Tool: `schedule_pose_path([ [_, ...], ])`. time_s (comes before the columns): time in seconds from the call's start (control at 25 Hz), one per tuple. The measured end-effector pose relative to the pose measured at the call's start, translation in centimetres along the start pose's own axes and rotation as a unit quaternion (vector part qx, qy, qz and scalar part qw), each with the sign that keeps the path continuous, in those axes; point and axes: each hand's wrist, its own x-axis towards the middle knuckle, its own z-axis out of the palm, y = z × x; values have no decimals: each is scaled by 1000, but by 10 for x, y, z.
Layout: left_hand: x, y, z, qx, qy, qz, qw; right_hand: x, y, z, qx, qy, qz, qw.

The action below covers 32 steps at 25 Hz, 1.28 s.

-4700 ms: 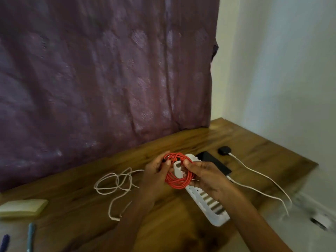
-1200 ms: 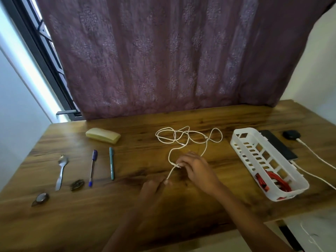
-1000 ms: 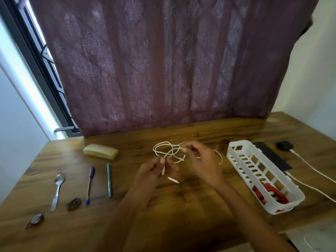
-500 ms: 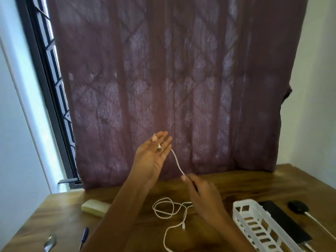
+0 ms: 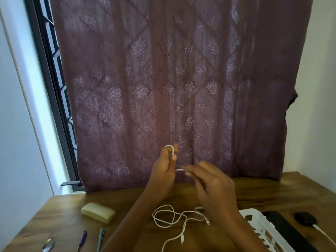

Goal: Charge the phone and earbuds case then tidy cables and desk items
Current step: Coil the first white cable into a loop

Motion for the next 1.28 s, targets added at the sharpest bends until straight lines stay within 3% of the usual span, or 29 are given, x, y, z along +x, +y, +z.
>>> schedule_pose_path([
  [0.12,-3,8,2,-112,-20,-47,992,19,5,-6,20,29,-35,999],
  [0.28,-5,27,-8,-262,-84,-100,956,45,14,-9,94,64,-18,993],
  [0.48,-2,49,-17,-400,-113,-141,899,71,24,-2,264,52,91,959],
  [0.76,16,39,-13,-494,-42,-155,855,59,22,44,408,-55,267,871],
  [0.88,21,31,-16,-484,-4,-147,862,42,23,62,390,-149,307,855],
  [1.0,26,19,-23,-459,34,-122,880,23,25,70,289,-218,263,894],
  [1.08,30,12,-28,-425,63,-110,896,13,27,69,222,-240,216,920],
  [1.28,28,0,-30,-221,68,-63,971,14,27,57,196,-241,118,943],
])
